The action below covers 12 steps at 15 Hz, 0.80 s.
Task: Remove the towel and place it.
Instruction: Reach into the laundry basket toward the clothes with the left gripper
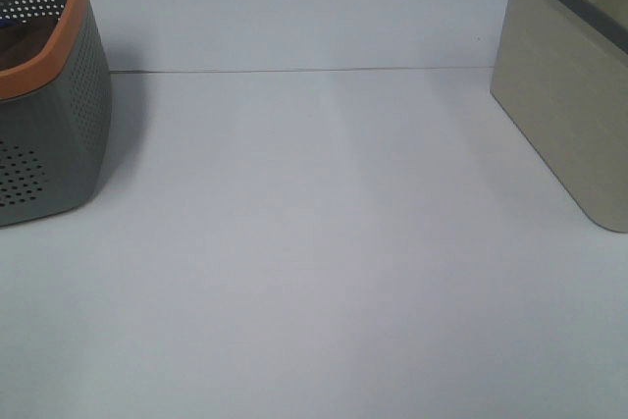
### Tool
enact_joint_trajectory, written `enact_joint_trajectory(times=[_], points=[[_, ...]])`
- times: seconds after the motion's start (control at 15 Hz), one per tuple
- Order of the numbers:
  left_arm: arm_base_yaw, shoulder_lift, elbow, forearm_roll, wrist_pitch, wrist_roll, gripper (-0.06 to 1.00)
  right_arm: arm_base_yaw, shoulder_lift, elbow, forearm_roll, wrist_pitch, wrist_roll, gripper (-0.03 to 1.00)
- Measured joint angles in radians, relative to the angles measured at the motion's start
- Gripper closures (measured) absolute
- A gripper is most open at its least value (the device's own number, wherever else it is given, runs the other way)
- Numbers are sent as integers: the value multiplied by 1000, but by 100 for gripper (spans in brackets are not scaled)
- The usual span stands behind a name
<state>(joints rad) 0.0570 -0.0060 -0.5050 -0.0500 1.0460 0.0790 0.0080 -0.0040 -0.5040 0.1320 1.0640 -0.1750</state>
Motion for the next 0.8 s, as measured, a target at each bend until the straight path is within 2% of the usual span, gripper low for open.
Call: enact_joint_trajectory(times=[0.8], points=[[0,0,0,0,0,0,-5,0,0,0,0,0,0,34]])
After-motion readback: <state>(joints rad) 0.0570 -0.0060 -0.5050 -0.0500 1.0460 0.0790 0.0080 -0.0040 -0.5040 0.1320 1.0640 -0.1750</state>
